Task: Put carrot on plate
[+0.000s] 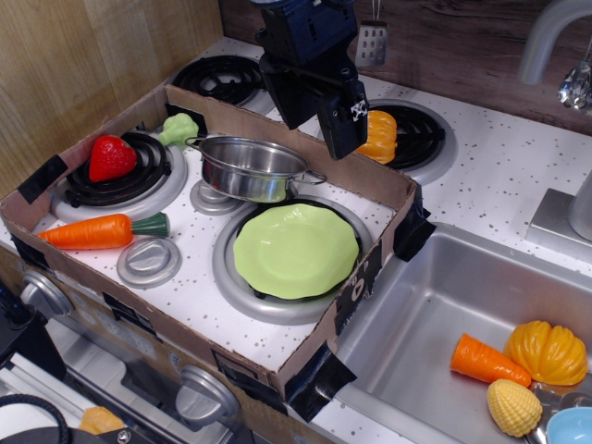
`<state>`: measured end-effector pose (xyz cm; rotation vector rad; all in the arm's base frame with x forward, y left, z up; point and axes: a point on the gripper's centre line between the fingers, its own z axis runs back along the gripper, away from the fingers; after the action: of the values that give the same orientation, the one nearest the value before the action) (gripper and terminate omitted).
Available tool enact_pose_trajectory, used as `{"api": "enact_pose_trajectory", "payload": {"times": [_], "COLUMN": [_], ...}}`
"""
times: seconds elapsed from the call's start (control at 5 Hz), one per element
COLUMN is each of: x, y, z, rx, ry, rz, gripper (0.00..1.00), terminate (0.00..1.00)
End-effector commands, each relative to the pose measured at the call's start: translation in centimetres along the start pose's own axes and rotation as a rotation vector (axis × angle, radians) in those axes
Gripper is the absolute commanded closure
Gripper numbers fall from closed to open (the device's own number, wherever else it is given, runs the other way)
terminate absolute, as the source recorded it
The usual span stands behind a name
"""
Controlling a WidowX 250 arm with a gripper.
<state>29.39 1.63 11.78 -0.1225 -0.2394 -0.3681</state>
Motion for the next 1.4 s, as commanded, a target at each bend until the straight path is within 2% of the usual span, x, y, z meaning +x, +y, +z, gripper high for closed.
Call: {"api": "enact_pose_trajectory", "payload": {"times": [0.0,0.2,0.4,0.6,0.8,1.2], "x": [0.0,-3.2,-5.2,-6.5,-8.4,-11.2], "y": [0.0,1.2,1.6,2.1,3.4,6.8], "z": [0.0,0.8,0.8,1.7,1.2,-1.3], "rx": [0.000,-0.042,0.048,0.063,0.079,0.074], "ry": [0.000,0.063,0.055,0.074,0.072,0.064], "rz": [0.000,-0.054,-0.096,-0.103,-0.146,-0.256], "gripper": [0.00,0.00,0.00,0.00,0.00,0.00], "terminate": [0.00,0.00,0.00,0.00,0.00,0.00]}}
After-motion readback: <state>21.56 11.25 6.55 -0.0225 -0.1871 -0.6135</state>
